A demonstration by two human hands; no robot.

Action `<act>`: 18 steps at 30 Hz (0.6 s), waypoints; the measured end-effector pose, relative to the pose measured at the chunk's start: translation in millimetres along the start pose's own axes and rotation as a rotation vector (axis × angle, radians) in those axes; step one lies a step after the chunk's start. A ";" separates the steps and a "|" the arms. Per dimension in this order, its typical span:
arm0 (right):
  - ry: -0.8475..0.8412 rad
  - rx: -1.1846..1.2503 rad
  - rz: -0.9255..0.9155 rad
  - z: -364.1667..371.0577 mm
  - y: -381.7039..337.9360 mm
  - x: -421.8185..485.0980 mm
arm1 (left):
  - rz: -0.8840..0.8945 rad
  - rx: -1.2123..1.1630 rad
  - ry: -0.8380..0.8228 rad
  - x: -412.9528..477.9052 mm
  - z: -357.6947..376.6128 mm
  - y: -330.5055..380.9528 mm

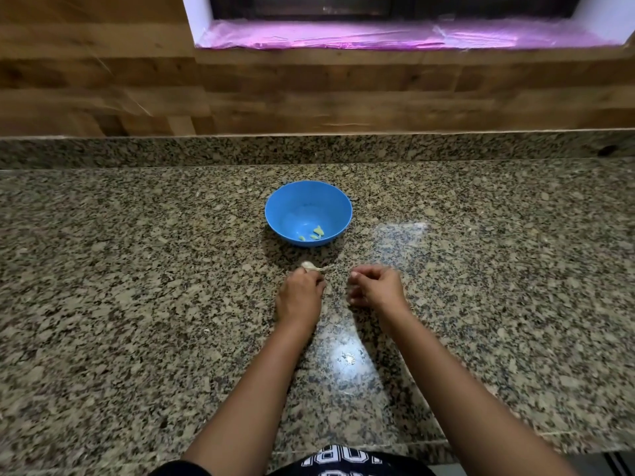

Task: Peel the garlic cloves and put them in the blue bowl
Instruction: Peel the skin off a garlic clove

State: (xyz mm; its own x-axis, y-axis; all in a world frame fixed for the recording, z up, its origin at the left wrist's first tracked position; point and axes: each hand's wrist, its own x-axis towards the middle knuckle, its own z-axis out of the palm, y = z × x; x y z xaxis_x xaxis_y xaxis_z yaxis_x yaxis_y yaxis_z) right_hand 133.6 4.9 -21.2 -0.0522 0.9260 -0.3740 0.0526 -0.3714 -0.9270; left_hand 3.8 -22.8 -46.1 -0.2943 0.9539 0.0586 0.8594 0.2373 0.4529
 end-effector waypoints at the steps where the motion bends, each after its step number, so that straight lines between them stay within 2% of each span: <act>1: -0.008 0.004 0.009 1.0 0.8 0.3 | 0.011 -0.004 0.009 -0.4 1.3 -0.5; 7: -0.030 -0.031 0.027 7.6 0.6 -0.6 | 0.090 -0.022 0.022 -7.8 8.0 -5.4; 9: -0.038 -0.035 0.029 8.7 -0.3 -1.0 | 0.089 -0.123 0.019 -11.4 7.0 -7.1; 13: -0.062 -0.071 0.022 11.8 0.2 -1.8 | -0.124 -0.490 0.000 -13.1 -4.0 -10.0; 18: -0.055 -0.146 0.005 19.6 -4.5 -0.9 | -0.246 -0.565 0.052 -11.4 -14.4 -21.6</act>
State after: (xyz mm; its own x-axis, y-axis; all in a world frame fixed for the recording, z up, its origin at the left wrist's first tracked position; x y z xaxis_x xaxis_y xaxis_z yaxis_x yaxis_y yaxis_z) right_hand 113.9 4.4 -17.3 -0.1064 0.9175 -0.3832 0.1971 -0.3583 -0.9126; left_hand -17.5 -41.4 -43.7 -0.4881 0.8699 -0.0703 0.4137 0.3015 0.8590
